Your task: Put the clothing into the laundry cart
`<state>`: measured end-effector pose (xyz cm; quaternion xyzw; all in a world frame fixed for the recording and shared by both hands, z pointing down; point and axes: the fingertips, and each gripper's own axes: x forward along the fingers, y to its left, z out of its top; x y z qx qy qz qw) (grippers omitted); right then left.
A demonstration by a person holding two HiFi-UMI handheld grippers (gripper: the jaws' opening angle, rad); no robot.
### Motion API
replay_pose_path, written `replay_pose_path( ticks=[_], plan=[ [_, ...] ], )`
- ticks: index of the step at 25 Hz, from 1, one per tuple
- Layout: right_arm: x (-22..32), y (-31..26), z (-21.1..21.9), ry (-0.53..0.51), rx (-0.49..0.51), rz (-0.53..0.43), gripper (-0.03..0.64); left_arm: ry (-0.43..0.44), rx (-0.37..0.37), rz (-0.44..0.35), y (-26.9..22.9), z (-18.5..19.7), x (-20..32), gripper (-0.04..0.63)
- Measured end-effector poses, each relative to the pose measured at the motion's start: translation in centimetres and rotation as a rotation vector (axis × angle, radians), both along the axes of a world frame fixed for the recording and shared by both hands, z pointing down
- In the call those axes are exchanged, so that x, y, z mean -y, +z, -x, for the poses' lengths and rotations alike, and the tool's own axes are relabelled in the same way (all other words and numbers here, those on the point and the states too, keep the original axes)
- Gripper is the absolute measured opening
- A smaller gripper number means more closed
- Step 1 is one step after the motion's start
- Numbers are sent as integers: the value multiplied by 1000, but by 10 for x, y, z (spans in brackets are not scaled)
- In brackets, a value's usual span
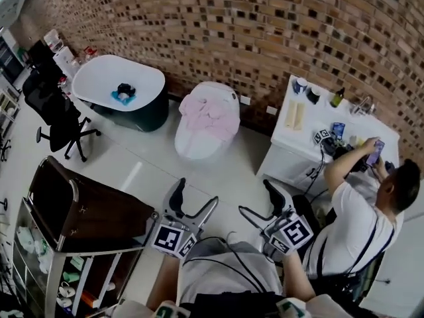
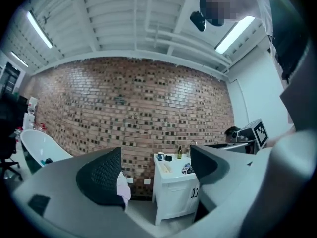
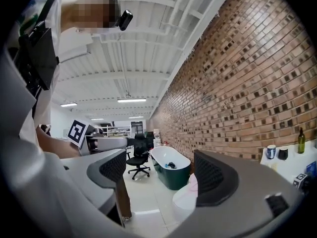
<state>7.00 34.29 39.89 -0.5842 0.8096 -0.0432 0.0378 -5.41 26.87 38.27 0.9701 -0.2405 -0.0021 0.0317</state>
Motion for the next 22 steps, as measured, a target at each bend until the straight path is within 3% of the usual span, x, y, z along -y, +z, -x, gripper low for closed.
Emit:
replay_pose_path(
  ticks=[6,13,17,22],
  plan=[
    [69,26,-7,-88,21,58,442,-127,22,34,25,17,59,423],
    [173,54,-4,-147,16,107,442,-170,23,64,51,12,155,423],
    [250,69,-12,-106,-15,140,442,-137,26,123,50,-5,224,423],
    [349,66,-37,13,-59,129,442,-98,68,99,81,-10,321,423]
  ],
)
